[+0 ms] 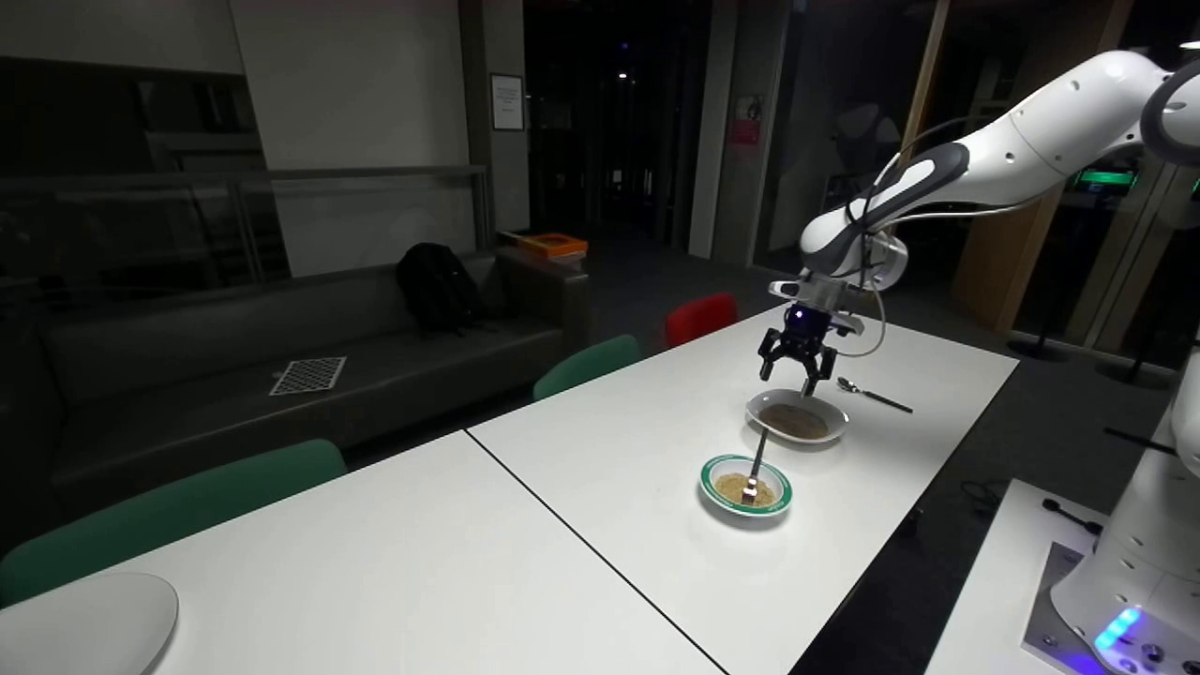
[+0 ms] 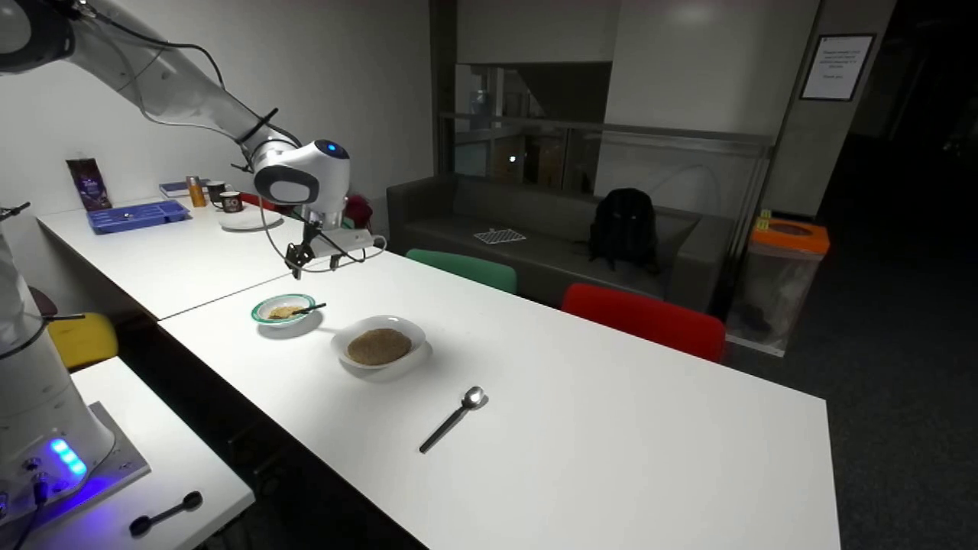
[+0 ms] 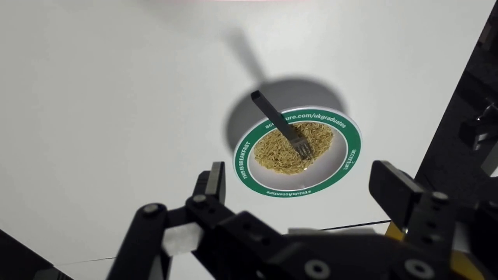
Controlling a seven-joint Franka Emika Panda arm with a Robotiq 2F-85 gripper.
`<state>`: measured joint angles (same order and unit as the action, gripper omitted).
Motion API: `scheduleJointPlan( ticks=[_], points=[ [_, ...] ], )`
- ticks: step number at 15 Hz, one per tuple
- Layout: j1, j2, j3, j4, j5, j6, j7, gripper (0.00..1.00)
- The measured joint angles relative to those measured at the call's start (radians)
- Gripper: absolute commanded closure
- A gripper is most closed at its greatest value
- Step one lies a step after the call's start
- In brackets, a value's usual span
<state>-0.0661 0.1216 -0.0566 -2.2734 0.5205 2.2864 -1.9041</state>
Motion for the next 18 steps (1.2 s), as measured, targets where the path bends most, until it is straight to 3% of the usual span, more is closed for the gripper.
scheduleJointPlan(
  ticks=[18],
  points=[
    [0.0,0.051,0.064,0.0,-0.04,0.045,-0.029,0.0]
  ],
)
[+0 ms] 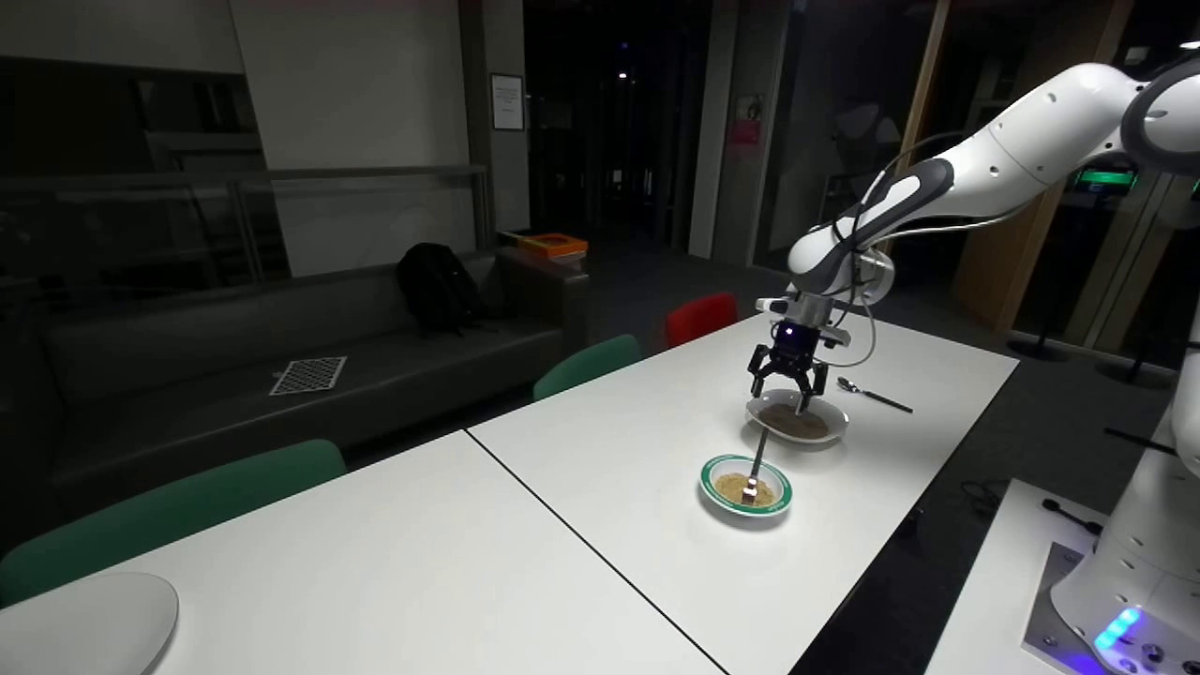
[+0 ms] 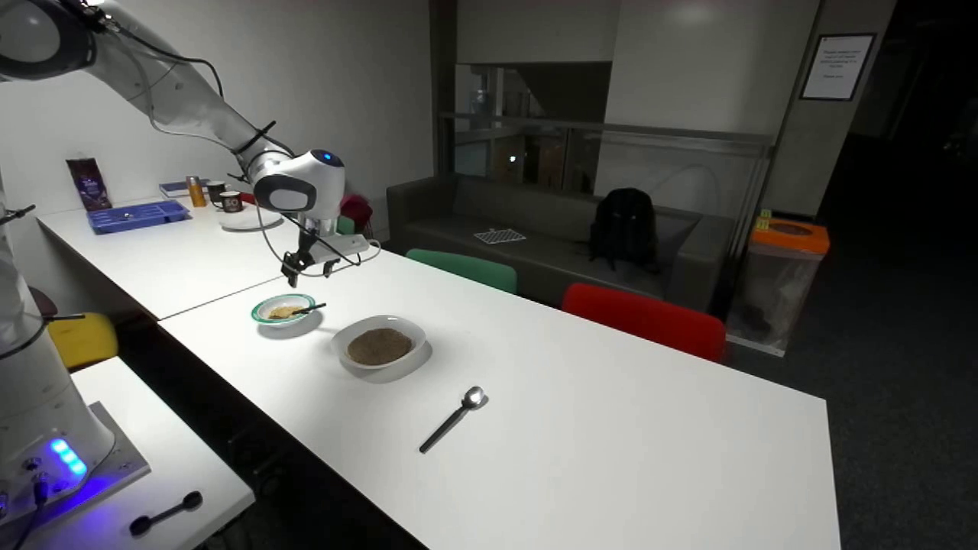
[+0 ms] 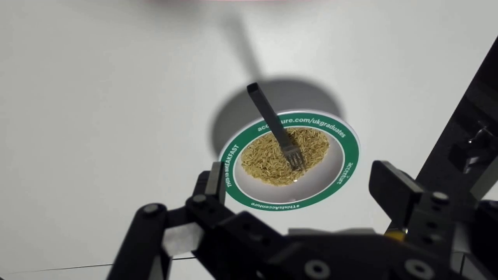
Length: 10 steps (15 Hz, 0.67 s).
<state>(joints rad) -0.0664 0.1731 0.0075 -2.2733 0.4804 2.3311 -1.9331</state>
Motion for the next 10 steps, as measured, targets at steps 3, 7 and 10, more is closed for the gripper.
scheduleJointPlan(
  ticks=[3,7,10],
  points=[
    [0.001,0.0,0.002,-0.006,-0.063,-0.004,-0.001,0.0],
    [0.003,0.001,0.005,-0.032,-0.188,0.0,-0.029,0.0],
    [0.003,0.0,0.016,-0.065,-0.207,0.046,-0.081,0.0]
  ],
)
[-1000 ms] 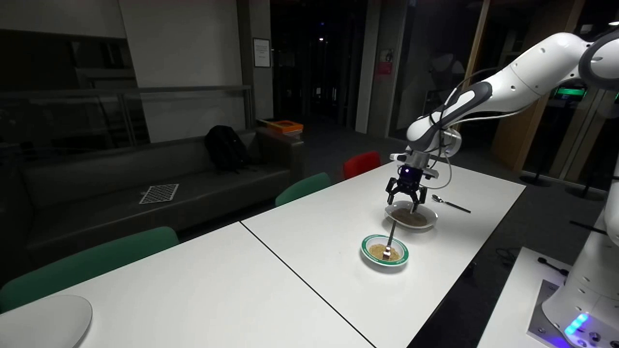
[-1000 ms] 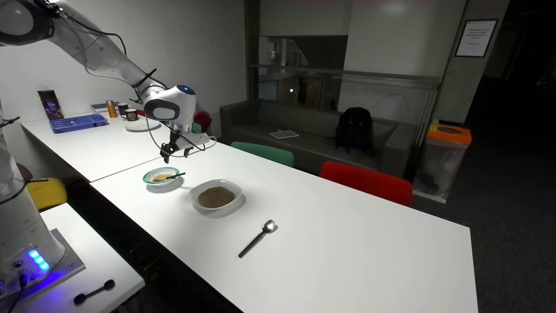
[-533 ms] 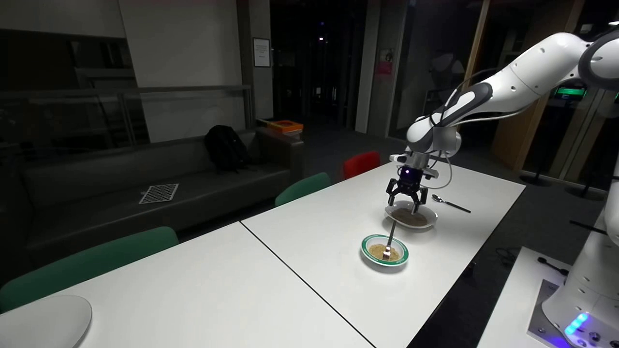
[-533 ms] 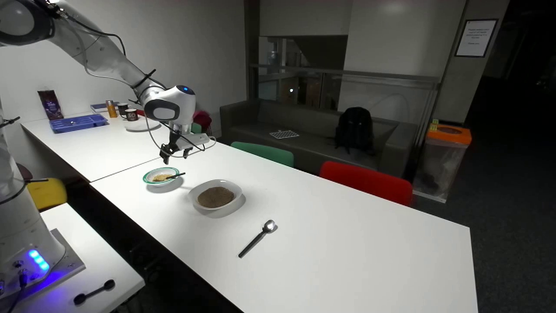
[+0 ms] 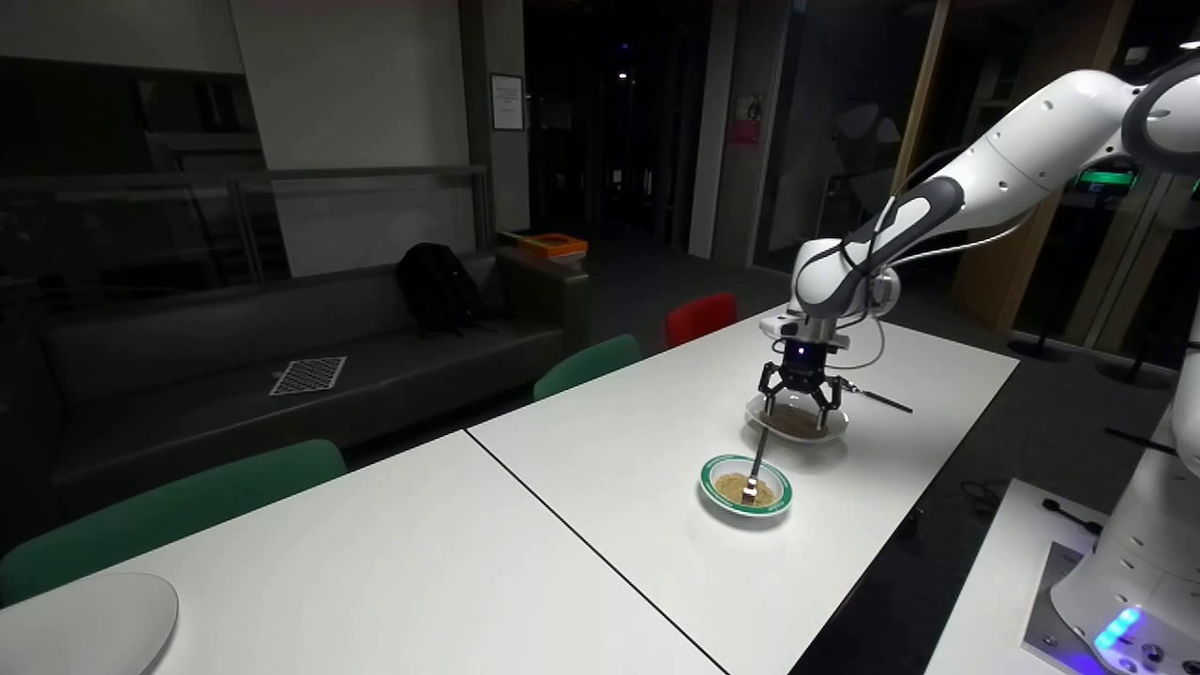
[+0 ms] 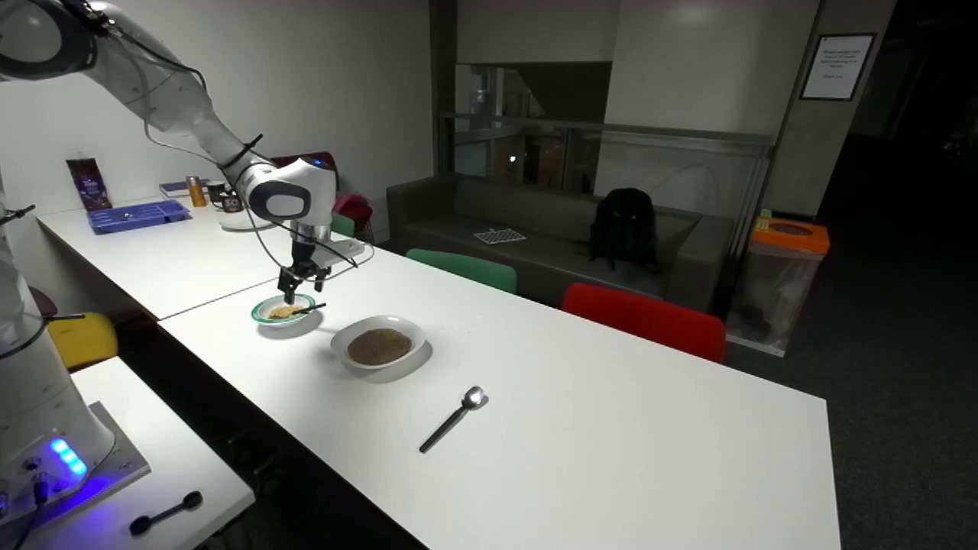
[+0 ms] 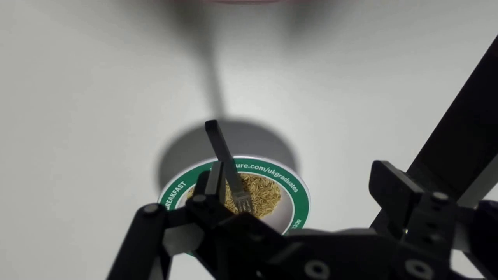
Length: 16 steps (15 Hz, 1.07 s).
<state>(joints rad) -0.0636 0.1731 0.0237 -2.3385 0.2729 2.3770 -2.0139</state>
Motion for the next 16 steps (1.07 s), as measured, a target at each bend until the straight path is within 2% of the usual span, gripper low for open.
scheduleJointPlan(
  ticks=[2,6,11,16],
  points=[
    [0.0,0.0,0.01,-0.028,0.028,0.062,-0.02,0.0],
    [-0.003,0.0,0.024,-0.065,0.157,0.15,-0.072,0.0],
    [-0.019,0.0,0.024,-0.07,0.276,0.15,-0.168,0.0],
    [-0.043,0.0,0.024,-0.07,0.344,0.12,-0.247,0.0]
  ],
)
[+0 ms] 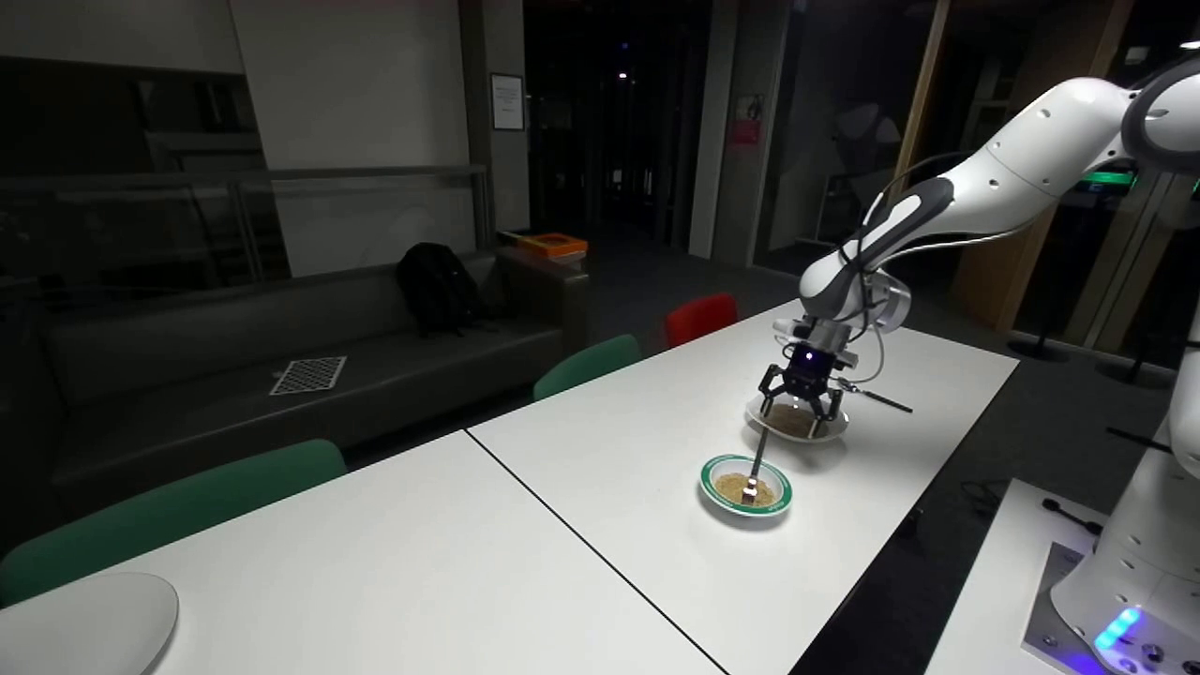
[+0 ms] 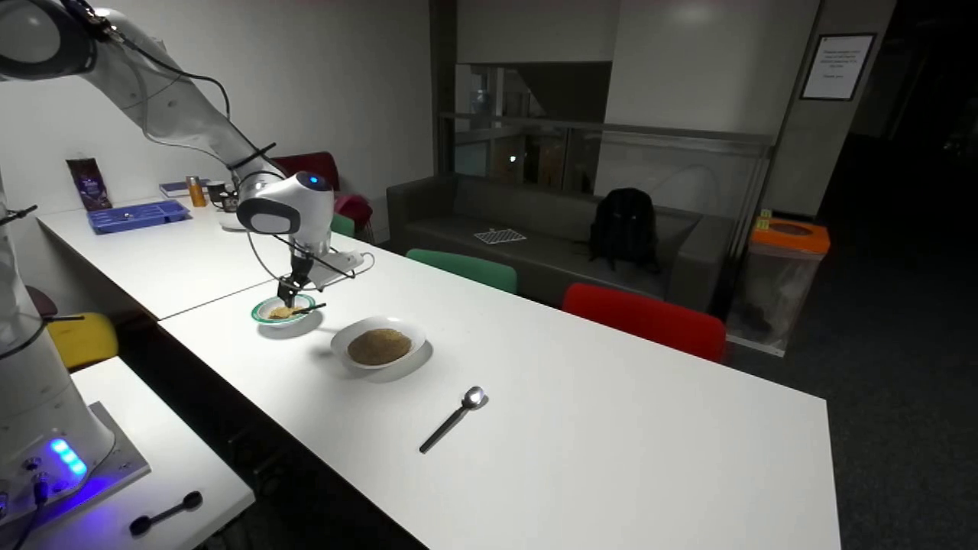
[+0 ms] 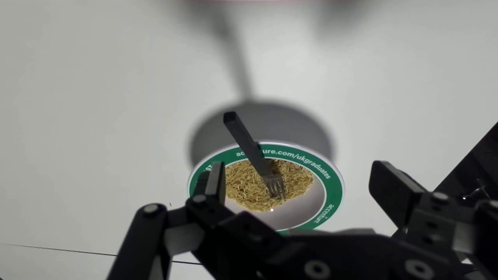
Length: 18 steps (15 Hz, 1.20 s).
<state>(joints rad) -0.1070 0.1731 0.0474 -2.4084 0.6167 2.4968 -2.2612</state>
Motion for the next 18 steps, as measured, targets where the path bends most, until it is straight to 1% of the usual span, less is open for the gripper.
scheduleJointPlan(
  ticks=[6,18],
  points=[
    [-0.004,0.009,-0.007,0.01,0.021,-0.066,-0.019,0.0],
    [-0.004,0.104,-0.007,0.088,0.025,-0.112,-0.019,0.0]
  ],
)
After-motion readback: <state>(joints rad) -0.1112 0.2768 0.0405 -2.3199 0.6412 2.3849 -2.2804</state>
